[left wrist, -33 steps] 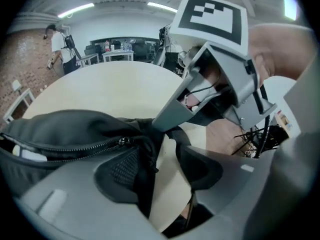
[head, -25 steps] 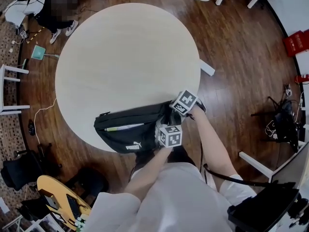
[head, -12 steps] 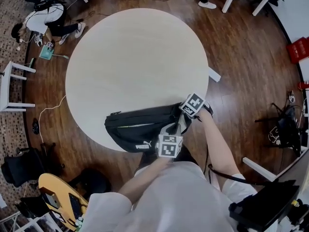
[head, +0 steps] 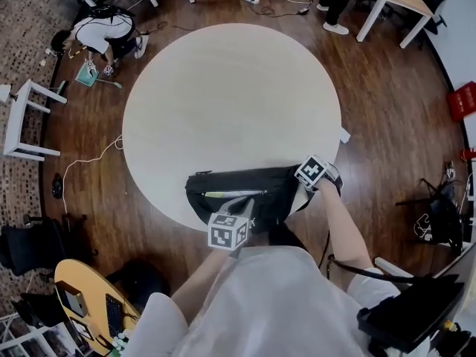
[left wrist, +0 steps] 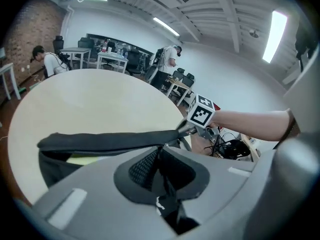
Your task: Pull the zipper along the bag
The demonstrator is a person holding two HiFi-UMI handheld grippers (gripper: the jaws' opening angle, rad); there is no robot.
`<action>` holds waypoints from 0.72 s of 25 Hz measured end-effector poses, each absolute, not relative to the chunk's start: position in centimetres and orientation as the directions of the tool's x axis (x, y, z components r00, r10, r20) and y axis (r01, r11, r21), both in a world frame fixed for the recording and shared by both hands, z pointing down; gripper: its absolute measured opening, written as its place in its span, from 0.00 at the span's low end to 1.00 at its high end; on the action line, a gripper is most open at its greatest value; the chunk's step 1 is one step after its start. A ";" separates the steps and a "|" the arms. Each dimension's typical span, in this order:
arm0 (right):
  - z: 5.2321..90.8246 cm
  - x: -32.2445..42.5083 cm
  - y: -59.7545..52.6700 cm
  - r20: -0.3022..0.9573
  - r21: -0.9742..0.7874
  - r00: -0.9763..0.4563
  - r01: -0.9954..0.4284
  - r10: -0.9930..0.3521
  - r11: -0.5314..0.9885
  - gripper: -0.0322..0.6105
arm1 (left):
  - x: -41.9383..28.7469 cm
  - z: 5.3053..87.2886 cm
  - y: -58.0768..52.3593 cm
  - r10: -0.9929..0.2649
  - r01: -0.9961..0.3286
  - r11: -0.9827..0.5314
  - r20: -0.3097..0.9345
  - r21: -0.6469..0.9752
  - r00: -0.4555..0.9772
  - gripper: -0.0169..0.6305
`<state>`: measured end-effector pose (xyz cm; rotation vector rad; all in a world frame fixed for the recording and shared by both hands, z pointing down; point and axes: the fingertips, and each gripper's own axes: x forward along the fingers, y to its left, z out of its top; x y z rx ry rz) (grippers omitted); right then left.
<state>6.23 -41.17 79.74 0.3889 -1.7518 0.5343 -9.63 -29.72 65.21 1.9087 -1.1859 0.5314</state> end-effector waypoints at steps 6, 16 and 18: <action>79.8 4.8 -40.8 0.981 -0.106 -0.195 -0.517 0.004 0.849 0.04 | -20.1 65.2 -28.2 -0.618 -0.938 -0.143 0.713 0.314 0.333 0.09; 80.1 5.0 -41.0 0.998 0.031 -0.037 -0.497 -0.057 0.867 0.04 | -39.2 69.8 -26.5 -0.658 -0.974 0.155 0.753 0.167 0.024 0.09; 80.1 5.0 -41.0 0.998 0.049 -0.012 -0.494 -0.063 0.868 0.04 | -40.3 71.6 -27.3 -0.641 -0.984 0.130 0.767 0.126 0.013 0.09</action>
